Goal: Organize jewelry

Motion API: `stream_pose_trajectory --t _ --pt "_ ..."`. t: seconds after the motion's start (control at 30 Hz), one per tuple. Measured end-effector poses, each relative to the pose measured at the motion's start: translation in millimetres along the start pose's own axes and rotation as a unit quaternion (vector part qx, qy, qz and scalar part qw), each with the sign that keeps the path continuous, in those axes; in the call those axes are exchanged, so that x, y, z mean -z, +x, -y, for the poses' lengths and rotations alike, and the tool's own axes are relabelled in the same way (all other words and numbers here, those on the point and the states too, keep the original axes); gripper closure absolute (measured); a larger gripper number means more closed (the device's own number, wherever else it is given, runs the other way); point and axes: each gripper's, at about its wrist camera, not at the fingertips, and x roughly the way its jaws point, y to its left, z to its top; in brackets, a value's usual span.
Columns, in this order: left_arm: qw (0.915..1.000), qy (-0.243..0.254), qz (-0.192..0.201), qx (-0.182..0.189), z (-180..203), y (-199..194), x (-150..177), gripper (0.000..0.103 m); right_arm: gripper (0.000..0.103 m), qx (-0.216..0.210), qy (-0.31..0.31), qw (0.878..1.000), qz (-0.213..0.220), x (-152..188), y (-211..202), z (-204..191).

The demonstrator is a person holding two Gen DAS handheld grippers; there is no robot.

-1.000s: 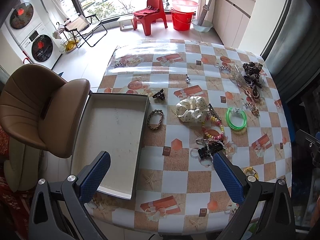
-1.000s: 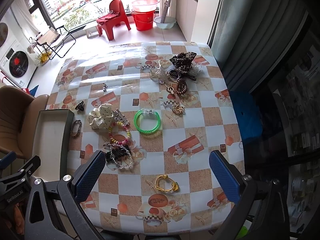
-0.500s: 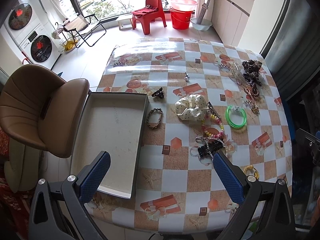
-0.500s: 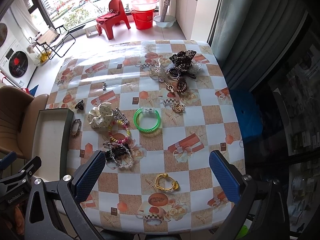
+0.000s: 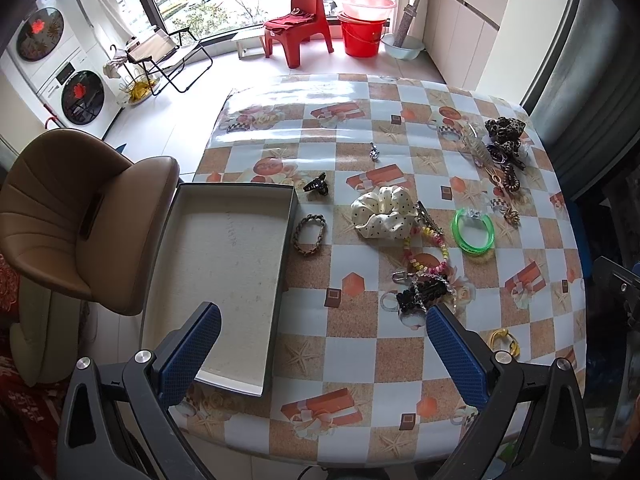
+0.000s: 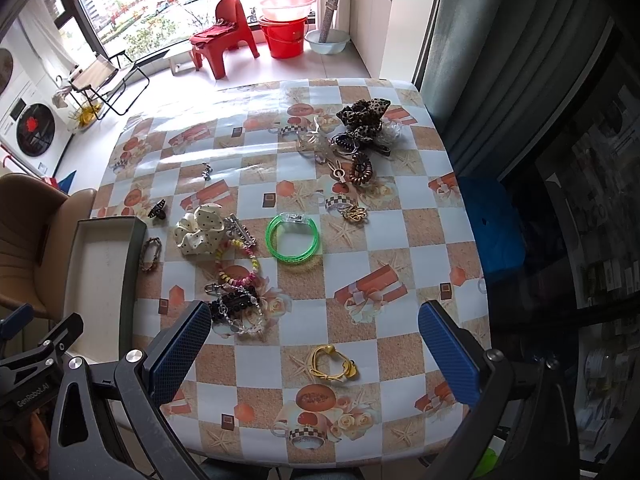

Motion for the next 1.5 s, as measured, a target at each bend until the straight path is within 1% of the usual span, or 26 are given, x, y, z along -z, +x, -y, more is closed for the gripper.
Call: stream_pose_trajectory --t 0.33,0.43,0.63,0.8,0.87,0.9,0.93,1.07,1.1,1.17,1.2,1.3,1.5 --pt "1.0000 0.001 -0.001 0.000 0.3 0.6 1.2 0.000 0.000 0.001 -0.001 1.000 -0.001 -1.8 0.7 -1.4" --pt "1.0000 0.001 -0.004 0.000 -0.4 4.0 6.7 0.000 0.000 0.002 -0.001 1.000 -0.002 -3.4 1.0 -1.7" --pt "0.9999 0.004 -0.015 -0.002 0.7 13.2 8.7 0.000 0.000 0.001 0.005 1.000 -0.011 7.3 7.6 4.3" --pt "0.9994 0.003 -0.033 -0.003 2.1 22.7 3.8 0.000 0.000 0.004 0.010 1.000 -0.023 16.7 16.0 8.6" --pt "0.9992 0.002 -0.039 -0.002 2.4 28.5 3.2 0.000 0.000 0.003 0.014 0.999 -0.033 10.1 17.3 11.4" --pt "0.9991 0.002 -0.043 -0.002 2.6 31.7 2.3 0.000 0.000 0.003 0.016 0.999 -0.037 14.3 19.2 13.0" --pt "0.9989 0.001 -0.046 -0.001 3.1 35.0 1.0 0.000 0.000 0.003 0.019 0.999 -0.042 9.3 23.5 16.5" --pt "0.9985 -0.002 -0.054 0.012 5.8 51.4 -3.3 0.000 0.000 0.002 0.030 0.998 -0.061 11.3 35.8 26.0" --pt "0.9983 -0.005 -0.056 0.018 6.9 56.4 -5.3 0.000 0.000 0.001 0.036 0.996 -0.083 10.2 40.4 29.2" --pt "0.9977 -0.015 -0.059 0.031 8.4 67.3 -10.5 0.000 0.000 -0.001 0.042 0.995 -0.094 12.4 50.2 32.7" --pt "0.9970 -0.022 -0.062 0.040 9.2 74.2 -13.1 0.000 0.000 -0.004 0.044 0.994 -0.100 3.1 61.3 36.0" --pt "0.9953 -0.037 -0.069 0.056 14.1 95.8 -22.7 0.000 0.000 -0.011 0.053 0.992 -0.115 -1.1 84.1 39.5" --pt "0.9954 -0.026 -0.062 0.068 31.7 136.9 -44.6 0.000 0.000 -0.027 0.062 0.989 -0.130 -13.7 129.7 38.7"
